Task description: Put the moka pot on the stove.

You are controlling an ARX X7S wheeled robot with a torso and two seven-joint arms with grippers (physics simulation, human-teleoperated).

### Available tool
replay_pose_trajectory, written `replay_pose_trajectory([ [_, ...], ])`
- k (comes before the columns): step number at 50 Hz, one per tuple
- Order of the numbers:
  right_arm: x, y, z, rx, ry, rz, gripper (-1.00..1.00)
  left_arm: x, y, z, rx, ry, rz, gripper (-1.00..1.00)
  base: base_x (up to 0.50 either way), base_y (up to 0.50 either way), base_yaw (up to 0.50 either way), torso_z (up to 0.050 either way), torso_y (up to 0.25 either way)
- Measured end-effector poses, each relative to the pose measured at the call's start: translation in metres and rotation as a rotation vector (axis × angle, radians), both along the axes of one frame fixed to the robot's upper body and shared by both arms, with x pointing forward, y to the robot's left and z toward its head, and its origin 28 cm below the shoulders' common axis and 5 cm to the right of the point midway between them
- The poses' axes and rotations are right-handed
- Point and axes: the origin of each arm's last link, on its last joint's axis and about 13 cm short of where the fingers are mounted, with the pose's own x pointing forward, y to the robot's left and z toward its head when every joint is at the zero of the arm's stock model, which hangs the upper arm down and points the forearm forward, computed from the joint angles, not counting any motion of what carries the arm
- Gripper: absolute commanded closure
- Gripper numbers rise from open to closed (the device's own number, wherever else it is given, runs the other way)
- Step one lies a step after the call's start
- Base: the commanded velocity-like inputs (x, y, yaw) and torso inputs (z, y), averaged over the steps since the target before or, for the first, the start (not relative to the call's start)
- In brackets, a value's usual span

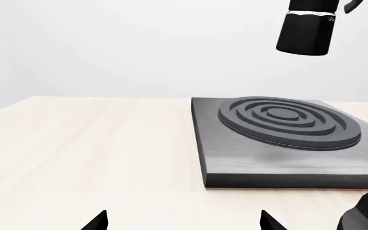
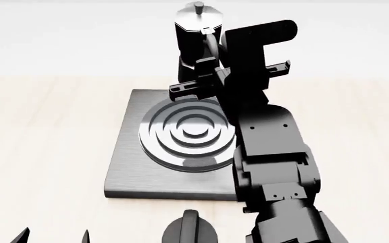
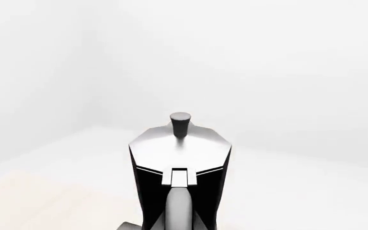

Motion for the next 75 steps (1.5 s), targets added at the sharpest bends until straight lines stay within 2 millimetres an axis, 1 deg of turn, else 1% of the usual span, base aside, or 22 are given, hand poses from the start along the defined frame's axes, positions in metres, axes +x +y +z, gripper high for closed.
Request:
replay_pose_trajectory([
  [21, -0.003, 0.004, -0.012, 0.016, 0.068, 0.001, 1.00, 0.000, 0.000, 0.000, -0.002, 0.000, 0.000, -1.00, 0.00, 0.00, 0.00, 0.000, 0.001],
  [36, -0.007, 0.005, -0.025, 0.035, 0.113, -0.006, 1.00, 0.000, 0.000, 0.000, -0.002, 0.001, -0.001, -1.00, 0.00, 0.00, 0.00, 0.000, 0.001],
  [75, -0.014, 0.008, -0.049, 0.059, 0.196, -0.006, 1.00, 0.000, 0.000, 0.000, -0.003, 0.001, -0.001, -1.00, 0.00, 0.00, 0.00, 0.000, 0.001],
])
